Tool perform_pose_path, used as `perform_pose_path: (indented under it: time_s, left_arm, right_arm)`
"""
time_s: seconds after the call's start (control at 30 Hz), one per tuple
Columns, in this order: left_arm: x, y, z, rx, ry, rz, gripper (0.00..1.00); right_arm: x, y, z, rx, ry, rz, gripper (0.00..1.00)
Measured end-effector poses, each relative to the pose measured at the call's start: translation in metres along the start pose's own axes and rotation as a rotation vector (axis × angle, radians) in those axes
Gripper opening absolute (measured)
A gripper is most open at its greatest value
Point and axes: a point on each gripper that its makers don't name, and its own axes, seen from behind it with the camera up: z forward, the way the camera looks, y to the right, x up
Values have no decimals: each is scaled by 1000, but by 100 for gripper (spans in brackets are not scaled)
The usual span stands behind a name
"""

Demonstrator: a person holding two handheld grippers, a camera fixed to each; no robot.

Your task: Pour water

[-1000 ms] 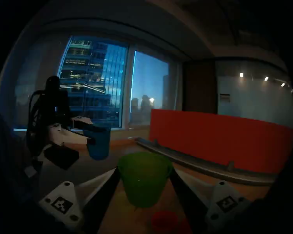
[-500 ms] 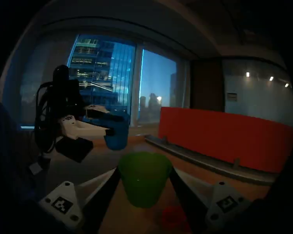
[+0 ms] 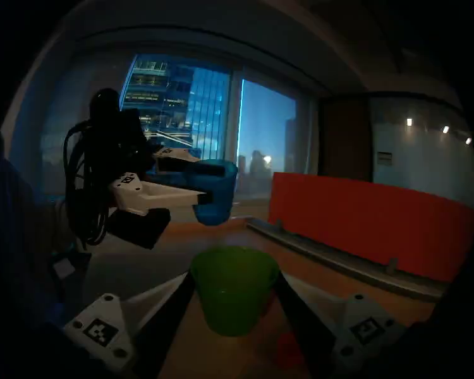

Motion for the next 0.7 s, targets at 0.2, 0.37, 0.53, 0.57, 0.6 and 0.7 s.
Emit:
perform_pose_path:
  time_s: [0.2,0.37,0.53,0.57,0.6,0.7]
  left_arm:
    - [7,0,1,11,-9,83,86]
    - [15,2,2,16,-5,142,86]
    - [23,6,2,16,0,198,86]
    - [26,6,2,17,1,209,86]
    - [28,7,2,17,2,219,86]
    - [34,9,1,22,6,255,86]
  right_arm:
    - [-1,-8,1,16,1,-2,92]
    - [-5,-14,3,30,-1,-1,92]
    - [-8,-19,6,41,-4,1,92]
    - [-9,-20,6,43,-5,1,92]
    - [-9,-21,7,46,-5,2,92]
    - [-10,-24,8,55,-6,5,92]
